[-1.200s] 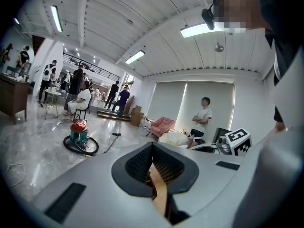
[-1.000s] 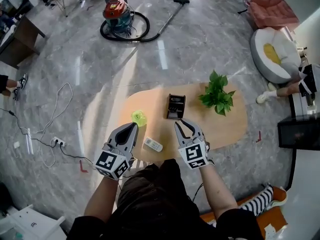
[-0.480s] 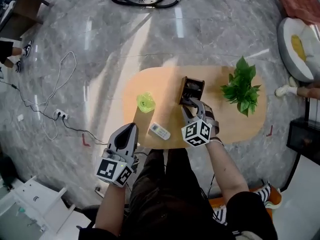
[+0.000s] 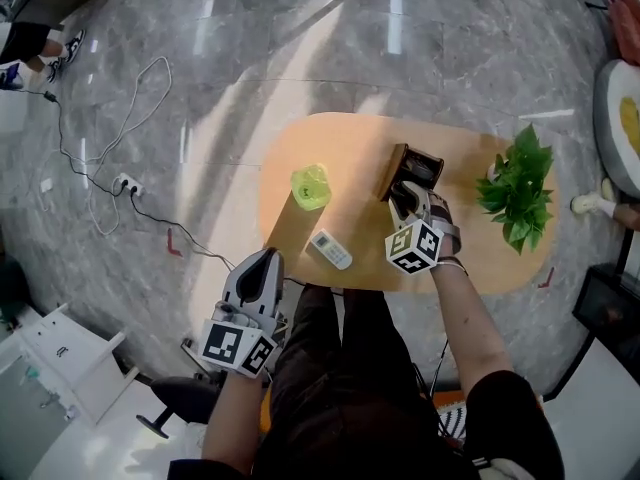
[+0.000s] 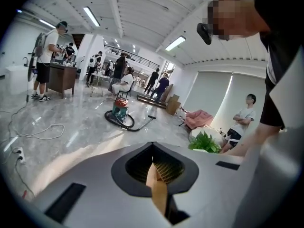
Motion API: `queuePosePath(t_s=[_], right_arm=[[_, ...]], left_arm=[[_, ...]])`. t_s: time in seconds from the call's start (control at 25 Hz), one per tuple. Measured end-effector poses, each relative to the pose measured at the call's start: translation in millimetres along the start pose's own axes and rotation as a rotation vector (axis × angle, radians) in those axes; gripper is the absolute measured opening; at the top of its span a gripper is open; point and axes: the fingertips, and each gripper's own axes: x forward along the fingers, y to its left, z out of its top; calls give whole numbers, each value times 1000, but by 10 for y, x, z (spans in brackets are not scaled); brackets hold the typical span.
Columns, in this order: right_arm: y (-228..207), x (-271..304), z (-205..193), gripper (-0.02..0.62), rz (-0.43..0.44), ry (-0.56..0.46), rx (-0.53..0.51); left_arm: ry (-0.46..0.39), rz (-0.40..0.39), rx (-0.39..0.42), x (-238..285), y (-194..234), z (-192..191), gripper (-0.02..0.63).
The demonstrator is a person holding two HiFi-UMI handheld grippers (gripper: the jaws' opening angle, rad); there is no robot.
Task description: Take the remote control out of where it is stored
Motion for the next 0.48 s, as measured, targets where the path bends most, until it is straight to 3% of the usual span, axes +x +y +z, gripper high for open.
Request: queuePosePath(t_s=[0.24, 0.36, 0.48], right_arm=[[-39, 124, -54, 147, -9, 41, -20], [-59, 73, -15, 104, -26, 36, -23], [-73, -15, 8, 101, -48, 27, -8]], left_arm=[[14, 10, -17, -50, 0, -99, 6], [14, 4, -25, -89, 4, -91, 6], [19, -3, -27, -115, 8, -97, 6]])
